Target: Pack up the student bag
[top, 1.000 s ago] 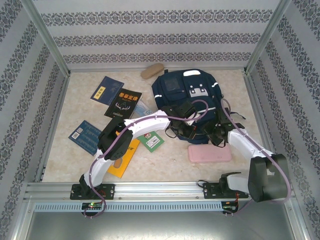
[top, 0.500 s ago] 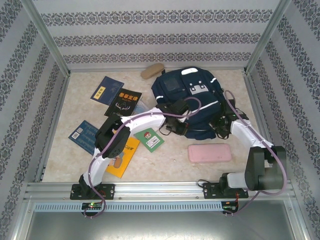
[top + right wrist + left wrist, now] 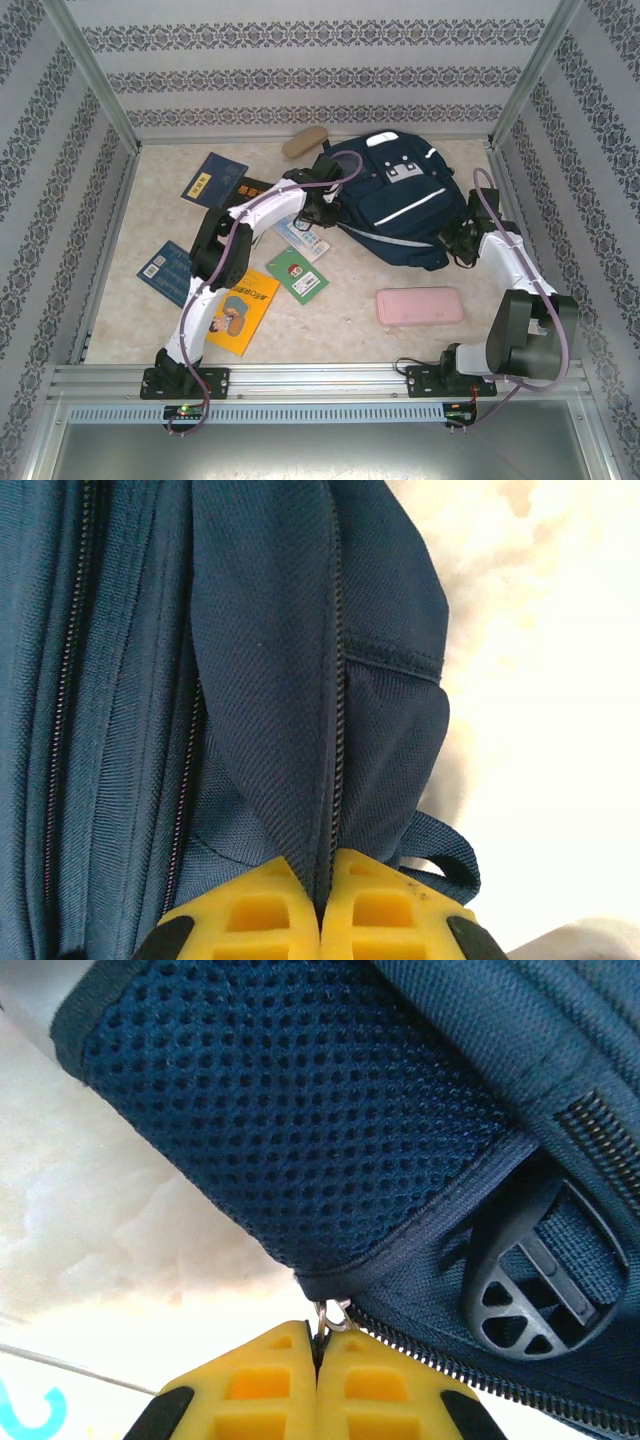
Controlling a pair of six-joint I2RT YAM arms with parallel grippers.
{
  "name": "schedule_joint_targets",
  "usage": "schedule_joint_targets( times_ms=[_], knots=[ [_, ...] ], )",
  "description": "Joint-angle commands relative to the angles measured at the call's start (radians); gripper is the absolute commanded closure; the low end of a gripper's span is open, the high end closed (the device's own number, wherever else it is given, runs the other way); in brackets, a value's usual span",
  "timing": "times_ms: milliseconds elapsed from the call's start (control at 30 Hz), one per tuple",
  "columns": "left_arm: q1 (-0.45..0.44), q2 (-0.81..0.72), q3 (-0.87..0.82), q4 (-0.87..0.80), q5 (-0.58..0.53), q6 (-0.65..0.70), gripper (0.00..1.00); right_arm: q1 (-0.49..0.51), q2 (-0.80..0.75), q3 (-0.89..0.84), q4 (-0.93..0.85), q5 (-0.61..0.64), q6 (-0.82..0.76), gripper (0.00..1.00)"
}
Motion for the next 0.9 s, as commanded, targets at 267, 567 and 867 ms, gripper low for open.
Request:
schedule_joint_targets(
  times_ms=[267,567,867],
  knots=[
    [0.020,-0.069,-0.052,-0.056,-0.019,-0.033,1.00,-0.052,0.084,0.080,0.031,0.085,-0.052,1.00],
    [-0.016,-0.199,-0.176,-0.012,0.013,-0.085,1.00,-0.052,0.151,0.131,0.041,0.064,-0.064,1.00],
    [-0.037,-0.198,-0.231,0.015,0.016,-0.095,1.00,-0.052,0.150,0.141,0.058,0.102,-0.037,1.00]
  ],
)
